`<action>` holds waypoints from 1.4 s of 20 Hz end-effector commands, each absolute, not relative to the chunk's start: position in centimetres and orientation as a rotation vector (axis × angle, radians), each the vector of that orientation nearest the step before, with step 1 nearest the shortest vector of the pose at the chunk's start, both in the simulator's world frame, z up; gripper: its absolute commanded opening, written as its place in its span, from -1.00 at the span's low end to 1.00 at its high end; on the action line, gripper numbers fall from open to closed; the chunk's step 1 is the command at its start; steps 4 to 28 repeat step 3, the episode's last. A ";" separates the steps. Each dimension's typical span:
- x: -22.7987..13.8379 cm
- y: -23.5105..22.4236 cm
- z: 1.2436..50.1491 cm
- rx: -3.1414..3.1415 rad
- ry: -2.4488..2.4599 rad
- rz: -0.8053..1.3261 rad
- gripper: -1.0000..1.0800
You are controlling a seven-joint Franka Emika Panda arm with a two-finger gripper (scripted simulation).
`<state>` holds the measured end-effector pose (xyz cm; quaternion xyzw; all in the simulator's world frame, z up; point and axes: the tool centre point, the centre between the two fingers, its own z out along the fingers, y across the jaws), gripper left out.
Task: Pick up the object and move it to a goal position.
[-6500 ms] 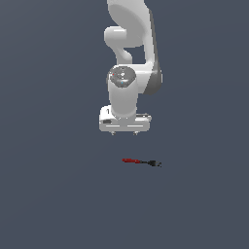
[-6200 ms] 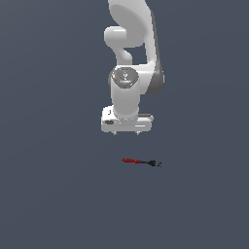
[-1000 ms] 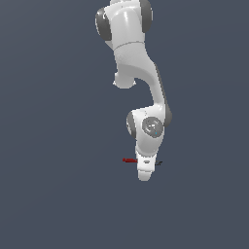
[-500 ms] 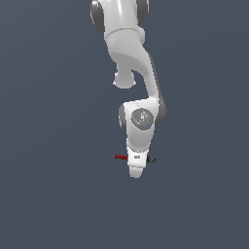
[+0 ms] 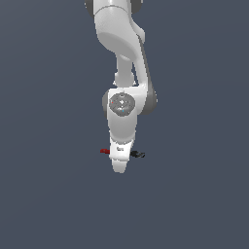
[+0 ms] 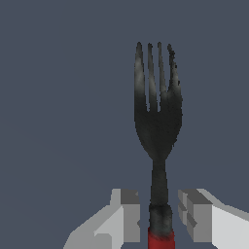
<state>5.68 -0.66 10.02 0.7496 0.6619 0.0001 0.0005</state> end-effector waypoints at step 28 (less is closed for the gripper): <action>5.7 -1.4 10.8 2.354 2.080 0.000 -1.00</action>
